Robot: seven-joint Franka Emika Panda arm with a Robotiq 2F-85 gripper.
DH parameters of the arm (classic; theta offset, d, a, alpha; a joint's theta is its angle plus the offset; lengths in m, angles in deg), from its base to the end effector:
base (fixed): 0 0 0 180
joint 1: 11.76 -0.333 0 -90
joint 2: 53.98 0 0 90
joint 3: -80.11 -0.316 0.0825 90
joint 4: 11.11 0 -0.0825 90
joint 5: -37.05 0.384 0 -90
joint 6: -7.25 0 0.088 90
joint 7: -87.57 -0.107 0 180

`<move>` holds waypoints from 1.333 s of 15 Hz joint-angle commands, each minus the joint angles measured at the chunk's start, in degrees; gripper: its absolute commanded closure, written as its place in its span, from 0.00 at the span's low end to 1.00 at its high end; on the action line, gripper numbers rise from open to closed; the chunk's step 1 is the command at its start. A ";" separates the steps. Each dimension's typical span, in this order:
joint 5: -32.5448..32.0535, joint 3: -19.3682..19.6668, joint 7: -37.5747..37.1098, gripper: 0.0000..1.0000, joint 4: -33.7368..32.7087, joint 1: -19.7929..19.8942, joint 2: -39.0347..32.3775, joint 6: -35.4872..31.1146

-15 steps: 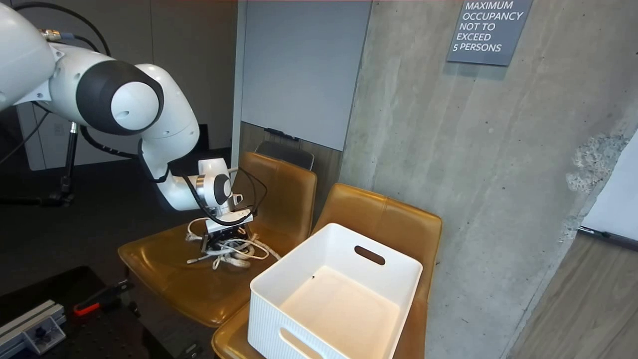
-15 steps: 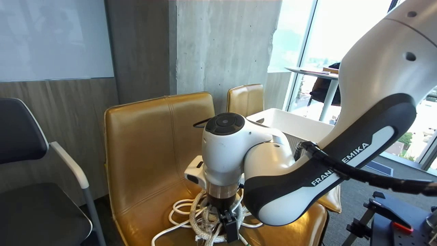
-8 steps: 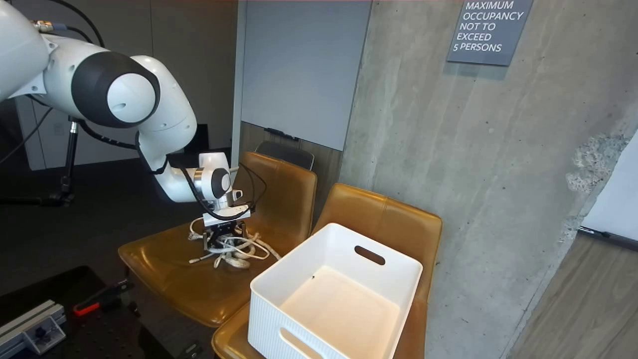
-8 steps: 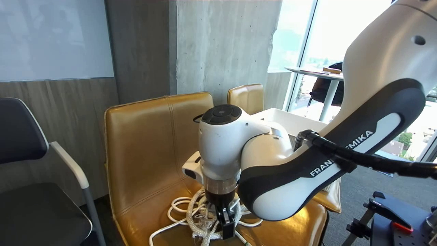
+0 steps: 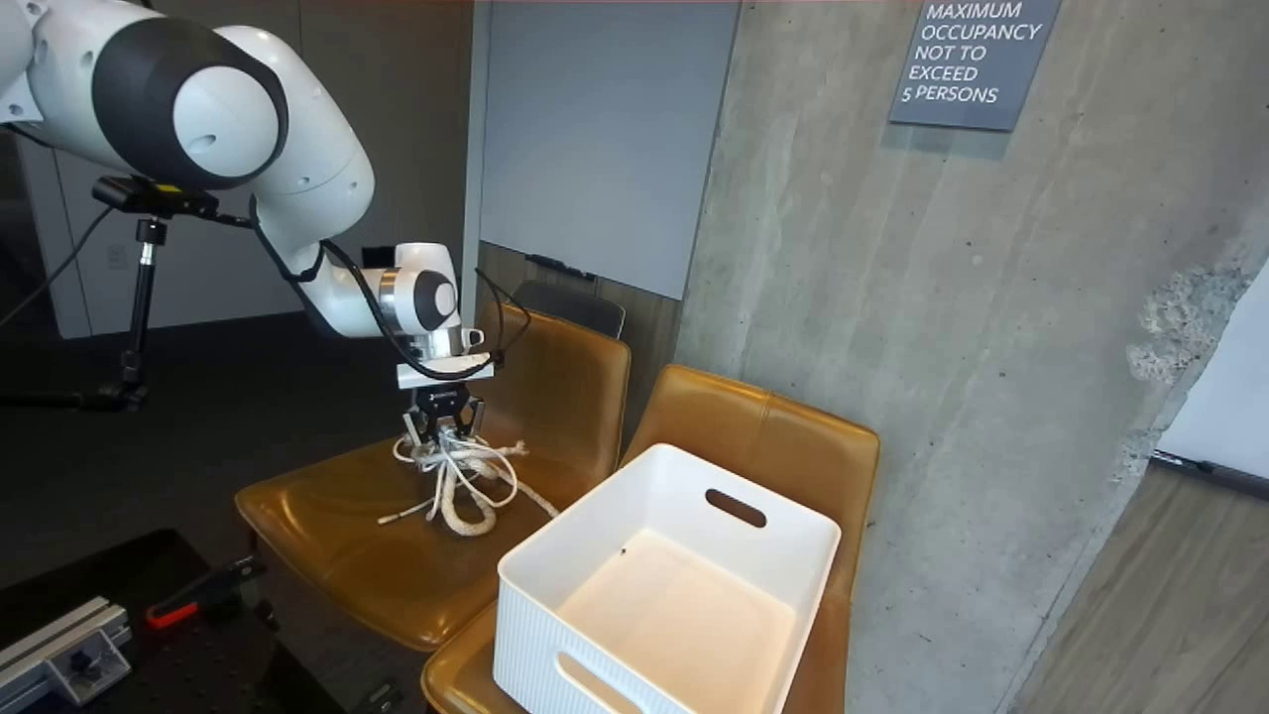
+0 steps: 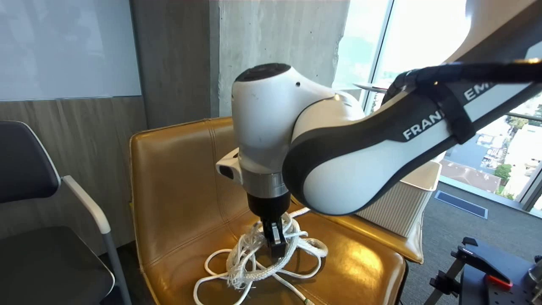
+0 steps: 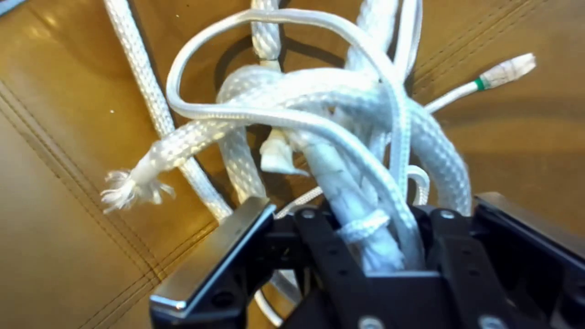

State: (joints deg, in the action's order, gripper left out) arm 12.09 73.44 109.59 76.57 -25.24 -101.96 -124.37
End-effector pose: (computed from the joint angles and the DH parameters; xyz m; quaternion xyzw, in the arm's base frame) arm 0.6637 0.2215 0.1570 0.8712 0.4767 -0.0303 0.1133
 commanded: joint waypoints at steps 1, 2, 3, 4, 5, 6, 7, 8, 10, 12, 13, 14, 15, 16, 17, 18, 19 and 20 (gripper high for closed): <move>1.21 0.69 -0.14 0.97 4.03 1.23 8.80 5.25; 1.25 1.03 0.18 0.97 4.32 1.98 10.90 6.84; 1.34 1.21 0.58 0.97 4.53 2.73 12.89 8.39; 1.18 1.68 0.69 0.97 4.29 3.41 14.83 10.23; 1.06 2.12 0.88 0.97 3.59 4.20 16.47 11.89; 1.02 2.50 1.12 0.97 2.98 5.06 18.11 13.43; 0.76 3.05 1.18 0.97 2.02 5.75 19.59 15.00; 0.44 3.60 1.28 0.97 1.02 6.46 21.08 16.57; -0.26 4.77 1.80 0.97 -1.32 7.92 23.76 19.48; -1.06 5.93 2.79 0.97 -4.63 9.29 25.77 22.52; -1.46 6.53 3.54 0.97 -6.76 9.97 26.44 24.07; -1.80 7.16 4.42 0.97 -9.27 10.70 26.83 25.84; -2.25 7.83 5.67 0.97 -12.00 11.45 26.91 27.58; -2.68 8.43 7.05 0.97 -15.08 12.23 26.78 29.35; -3.03 9.08 8.58 0.97 -18.56 13.09 26.22 31.10; -3.36 9.70 10.03 0.97 -22.36 13.92 25.28 32.81; -3.48 10.34 11.46 0.97 -25.39 14.97 24.31 33.78; -3.62 10.82 12.29 0.97 -27.78 15.70 23.37 34.46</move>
State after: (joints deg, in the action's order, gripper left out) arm 9.19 83.02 118.16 58.51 -11.37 -74.76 -93.90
